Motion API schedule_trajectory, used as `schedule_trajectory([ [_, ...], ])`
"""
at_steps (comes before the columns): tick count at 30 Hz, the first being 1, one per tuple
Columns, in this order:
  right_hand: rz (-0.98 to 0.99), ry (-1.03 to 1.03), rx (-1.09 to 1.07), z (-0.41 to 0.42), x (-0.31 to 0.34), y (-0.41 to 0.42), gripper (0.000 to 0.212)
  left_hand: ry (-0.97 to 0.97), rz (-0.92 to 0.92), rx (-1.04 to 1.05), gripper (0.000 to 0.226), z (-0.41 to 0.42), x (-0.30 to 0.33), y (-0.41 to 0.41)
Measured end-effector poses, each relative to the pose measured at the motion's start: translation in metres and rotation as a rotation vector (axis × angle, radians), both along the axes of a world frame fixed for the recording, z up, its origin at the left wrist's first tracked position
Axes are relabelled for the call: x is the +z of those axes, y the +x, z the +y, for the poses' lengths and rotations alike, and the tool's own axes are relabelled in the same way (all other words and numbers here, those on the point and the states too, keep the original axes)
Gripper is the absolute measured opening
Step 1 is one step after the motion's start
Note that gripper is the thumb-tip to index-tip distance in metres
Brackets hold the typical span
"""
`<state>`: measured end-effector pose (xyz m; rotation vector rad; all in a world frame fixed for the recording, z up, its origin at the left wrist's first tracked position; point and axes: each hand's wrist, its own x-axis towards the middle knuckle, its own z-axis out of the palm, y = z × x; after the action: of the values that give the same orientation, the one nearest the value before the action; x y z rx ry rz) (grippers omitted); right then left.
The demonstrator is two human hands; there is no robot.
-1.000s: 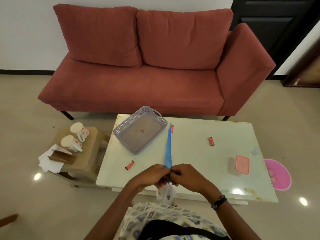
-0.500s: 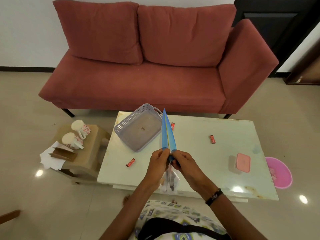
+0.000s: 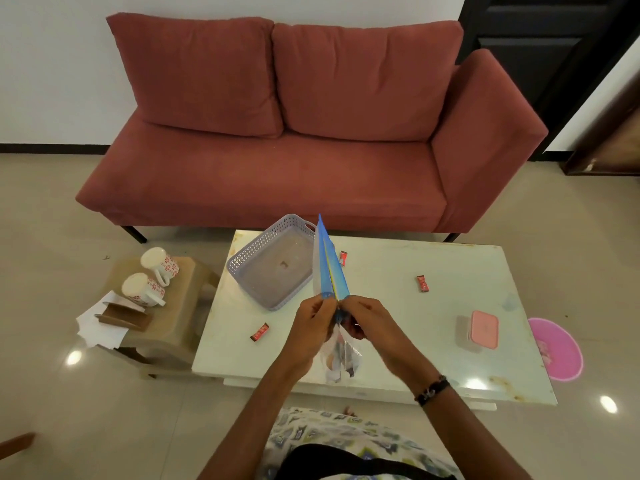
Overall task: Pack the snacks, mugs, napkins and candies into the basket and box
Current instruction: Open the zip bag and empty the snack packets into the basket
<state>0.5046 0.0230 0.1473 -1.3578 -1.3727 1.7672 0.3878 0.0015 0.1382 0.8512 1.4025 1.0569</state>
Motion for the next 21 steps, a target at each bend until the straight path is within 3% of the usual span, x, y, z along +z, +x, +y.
schedule_trajectory([
  [2,-0.135,0.048,0.13,0.012,-0.001,0.003,0.03,-0.008,0.078,-0.086,0.04,-0.001,0.0,-0.007],
  [9,-0.183,0.231,0.298,0.01,-0.002,0.006,0.023,-0.108,0.237,-0.227,0.035,0.0,0.011,-0.024],
  [16,-0.388,0.358,0.106,-0.005,-0.004,-0.01,0.035,0.033,0.608,-0.261,0.028,0.005,0.005,-0.027],
  [21,-0.611,0.468,-0.001,-0.006,-0.001,-0.008,0.047,0.109,0.807,-0.251,0.04,0.001,0.01,-0.034],
])
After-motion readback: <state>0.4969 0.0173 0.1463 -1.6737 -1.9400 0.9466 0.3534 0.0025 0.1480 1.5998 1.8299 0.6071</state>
